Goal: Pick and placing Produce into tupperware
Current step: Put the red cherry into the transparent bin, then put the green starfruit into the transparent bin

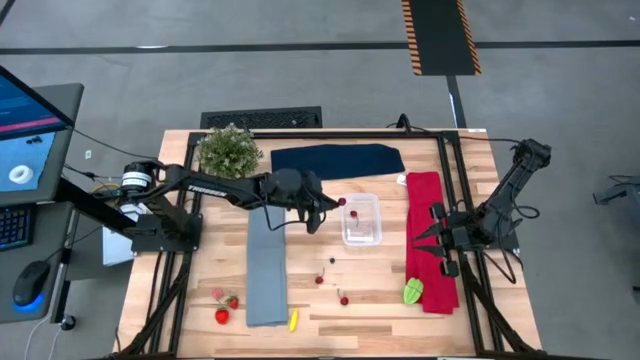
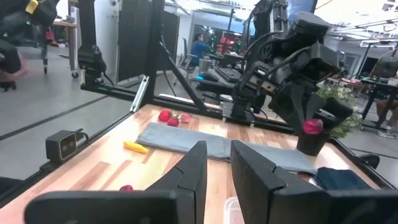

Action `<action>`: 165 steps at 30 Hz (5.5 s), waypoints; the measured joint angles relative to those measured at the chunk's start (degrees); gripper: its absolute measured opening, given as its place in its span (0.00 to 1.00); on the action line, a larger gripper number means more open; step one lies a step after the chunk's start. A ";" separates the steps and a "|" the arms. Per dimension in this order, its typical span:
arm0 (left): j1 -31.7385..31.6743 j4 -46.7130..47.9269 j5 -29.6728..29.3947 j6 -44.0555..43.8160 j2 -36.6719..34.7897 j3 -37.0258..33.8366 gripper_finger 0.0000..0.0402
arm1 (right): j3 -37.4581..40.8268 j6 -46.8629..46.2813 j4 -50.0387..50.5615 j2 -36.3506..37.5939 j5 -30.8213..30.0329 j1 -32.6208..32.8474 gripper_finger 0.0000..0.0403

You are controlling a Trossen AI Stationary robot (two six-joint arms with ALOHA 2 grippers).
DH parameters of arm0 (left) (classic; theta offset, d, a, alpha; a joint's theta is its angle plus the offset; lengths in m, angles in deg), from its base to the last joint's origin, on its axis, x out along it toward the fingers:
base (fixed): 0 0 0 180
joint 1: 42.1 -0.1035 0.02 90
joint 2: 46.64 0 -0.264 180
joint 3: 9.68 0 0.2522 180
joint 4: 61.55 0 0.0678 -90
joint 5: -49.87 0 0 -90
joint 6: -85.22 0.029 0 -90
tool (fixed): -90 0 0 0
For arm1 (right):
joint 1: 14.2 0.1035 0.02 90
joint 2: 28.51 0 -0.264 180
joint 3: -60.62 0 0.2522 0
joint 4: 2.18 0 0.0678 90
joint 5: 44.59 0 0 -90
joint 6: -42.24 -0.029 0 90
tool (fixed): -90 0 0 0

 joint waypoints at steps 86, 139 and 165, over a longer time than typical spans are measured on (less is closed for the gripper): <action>9.23 30.94 8.61 18.16 -10.61 25.47 0.42 | -0.07 -11.05 4.68 -0.06 -0.56 0.13 0.23; 26.87 -24.67 -7.91 19.93 -27.26 -25.07 0.42 | -35.35 -38.15 50.70 -43.85 24.09 -2.16 0.65; 26.87 -23.20 -12.67 21.17 -27.23 -25.05 0.42 | -39.60 -65.40 55.47 -50.16 34.55 -4.51 0.65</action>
